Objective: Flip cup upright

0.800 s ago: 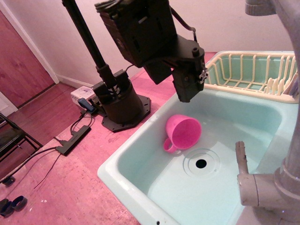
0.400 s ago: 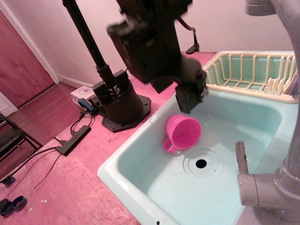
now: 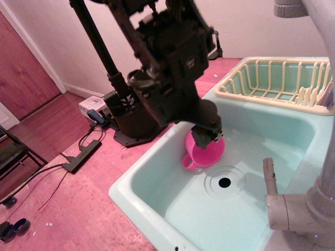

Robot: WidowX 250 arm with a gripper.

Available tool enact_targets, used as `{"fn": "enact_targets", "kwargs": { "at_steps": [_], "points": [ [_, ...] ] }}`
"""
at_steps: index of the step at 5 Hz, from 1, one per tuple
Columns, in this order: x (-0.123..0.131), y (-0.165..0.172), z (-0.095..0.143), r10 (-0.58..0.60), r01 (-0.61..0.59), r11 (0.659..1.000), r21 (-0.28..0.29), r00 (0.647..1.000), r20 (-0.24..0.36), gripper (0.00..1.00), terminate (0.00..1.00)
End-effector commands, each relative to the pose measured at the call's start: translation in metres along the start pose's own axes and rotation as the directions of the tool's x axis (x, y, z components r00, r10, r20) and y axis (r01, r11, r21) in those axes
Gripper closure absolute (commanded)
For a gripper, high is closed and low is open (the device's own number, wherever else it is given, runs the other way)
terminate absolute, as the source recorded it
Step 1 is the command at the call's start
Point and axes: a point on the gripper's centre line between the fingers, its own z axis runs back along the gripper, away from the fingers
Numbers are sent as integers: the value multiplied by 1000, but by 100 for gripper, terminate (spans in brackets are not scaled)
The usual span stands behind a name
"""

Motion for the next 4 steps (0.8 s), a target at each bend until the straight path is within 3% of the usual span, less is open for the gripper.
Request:
{"fn": "enact_targets", "kwargs": {
  "at_steps": [1, 4],
  "points": [
    [6, -12, 2, -6, 6, 998, 60, 1000, 3, 0, 0],
    [8, -15, -27, 12, -12, 998, 63, 1000, -2, 0, 0]
  ]
}}
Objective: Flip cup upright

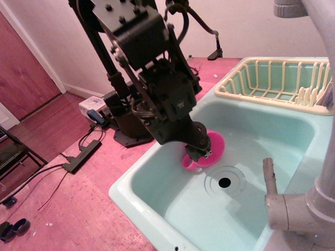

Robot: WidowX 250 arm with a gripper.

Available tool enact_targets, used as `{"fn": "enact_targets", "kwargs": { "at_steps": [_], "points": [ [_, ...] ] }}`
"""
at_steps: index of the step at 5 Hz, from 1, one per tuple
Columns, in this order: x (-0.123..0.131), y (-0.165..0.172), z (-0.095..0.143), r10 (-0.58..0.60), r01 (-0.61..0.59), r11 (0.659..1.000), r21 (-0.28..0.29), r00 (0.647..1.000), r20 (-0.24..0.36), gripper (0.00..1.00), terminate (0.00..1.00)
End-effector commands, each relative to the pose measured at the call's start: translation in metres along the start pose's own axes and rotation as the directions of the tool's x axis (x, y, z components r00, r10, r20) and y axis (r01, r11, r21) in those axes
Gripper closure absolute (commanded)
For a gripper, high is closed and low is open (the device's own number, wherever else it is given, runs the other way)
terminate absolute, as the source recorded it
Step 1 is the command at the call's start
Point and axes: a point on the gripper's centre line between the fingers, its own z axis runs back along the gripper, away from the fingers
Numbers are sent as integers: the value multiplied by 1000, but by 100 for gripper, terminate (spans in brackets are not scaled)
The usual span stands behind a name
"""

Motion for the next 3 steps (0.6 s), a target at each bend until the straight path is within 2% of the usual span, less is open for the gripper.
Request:
{"fn": "enact_targets", "kwargs": {
  "at_steps": [1, 3],
  "points": [
    [-3, 0, 7, 20, -19, 997, 70, 1000, -3, 0, 0],
    [-18, -8, -3, 8, -6, 999, 47, 1000, -29, 0, 0]
  ]
}}
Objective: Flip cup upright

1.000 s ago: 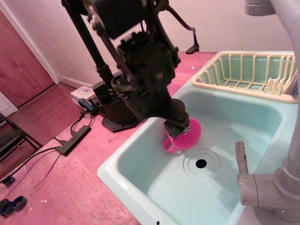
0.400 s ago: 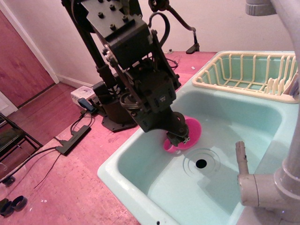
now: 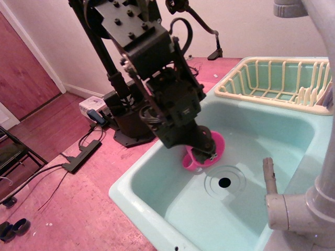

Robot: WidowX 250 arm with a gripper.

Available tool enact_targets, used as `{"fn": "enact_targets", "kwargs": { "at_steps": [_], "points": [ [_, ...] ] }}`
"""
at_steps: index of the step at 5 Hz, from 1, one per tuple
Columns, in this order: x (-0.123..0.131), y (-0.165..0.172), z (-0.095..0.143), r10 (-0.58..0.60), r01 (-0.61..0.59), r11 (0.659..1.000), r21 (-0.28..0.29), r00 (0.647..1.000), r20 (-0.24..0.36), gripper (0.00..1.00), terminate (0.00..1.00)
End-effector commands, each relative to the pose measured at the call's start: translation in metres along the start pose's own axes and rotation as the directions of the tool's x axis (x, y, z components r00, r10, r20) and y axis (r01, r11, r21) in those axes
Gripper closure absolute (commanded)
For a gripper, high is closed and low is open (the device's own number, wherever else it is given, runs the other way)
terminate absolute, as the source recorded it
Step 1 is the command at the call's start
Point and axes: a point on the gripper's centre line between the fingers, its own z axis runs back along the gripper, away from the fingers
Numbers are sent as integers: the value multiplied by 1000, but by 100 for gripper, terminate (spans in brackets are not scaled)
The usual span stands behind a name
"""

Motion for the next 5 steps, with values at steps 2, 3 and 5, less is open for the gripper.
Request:
{"fn": "enact_targets", "kwargs": {
  "at_steps": [2, 3, 5],
  "points": [
    [-18, -16, -2, -18, 19, 1000, 8, 1000, -18, 0, 0],
    [-15, -10, 2, -39, 39, 999, 4, 999, -27, 100, 0],
    [1, 12, 8, -112, 112, 994, -1, 994, -17, 100, 0]
  ]
}}
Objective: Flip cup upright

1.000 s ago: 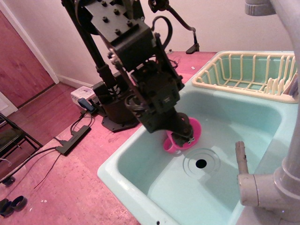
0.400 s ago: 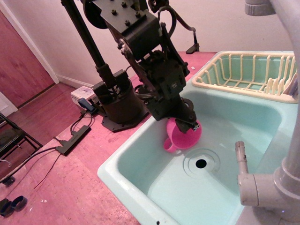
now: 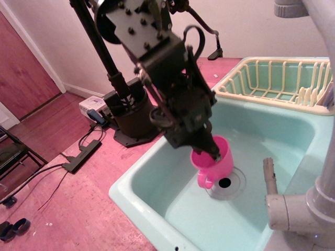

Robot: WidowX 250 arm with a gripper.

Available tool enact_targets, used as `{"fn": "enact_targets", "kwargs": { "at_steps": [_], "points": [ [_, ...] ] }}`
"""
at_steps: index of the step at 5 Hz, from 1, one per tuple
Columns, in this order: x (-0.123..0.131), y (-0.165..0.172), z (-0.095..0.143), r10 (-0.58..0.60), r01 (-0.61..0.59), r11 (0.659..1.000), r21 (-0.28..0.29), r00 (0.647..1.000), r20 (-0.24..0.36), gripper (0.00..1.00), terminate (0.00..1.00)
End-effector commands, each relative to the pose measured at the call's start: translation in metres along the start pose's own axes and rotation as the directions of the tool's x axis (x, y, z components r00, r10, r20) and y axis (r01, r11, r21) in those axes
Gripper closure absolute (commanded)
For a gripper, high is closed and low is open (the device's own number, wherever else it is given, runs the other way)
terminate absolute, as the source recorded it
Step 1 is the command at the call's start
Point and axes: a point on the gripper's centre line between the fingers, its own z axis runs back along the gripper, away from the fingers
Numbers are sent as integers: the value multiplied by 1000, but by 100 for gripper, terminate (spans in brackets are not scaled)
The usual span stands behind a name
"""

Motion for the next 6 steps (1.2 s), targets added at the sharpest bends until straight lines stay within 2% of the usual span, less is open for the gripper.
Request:
{"fn": "enact_targets", "kwargs": {
  "at_steps": [1, 2, 3, 4, 6],
  "points": [
    [16, 0, 14, 5, -7, 996, 85, 1000, 24, 100, 0],
    [37, -24, 12, 276, -288, 915, 281, 958, 82, 100, 0],
    [48, -19, 5, 437, -471, 839, 274, 882, 177, 0, 0],
    [46, -19, 9, 446, -480, 833, 274, 877, 182, 0, 0],
    [6, -16, 48, 444, -451, 844, 291, 891, 92, 0, 0]
  ]
}}
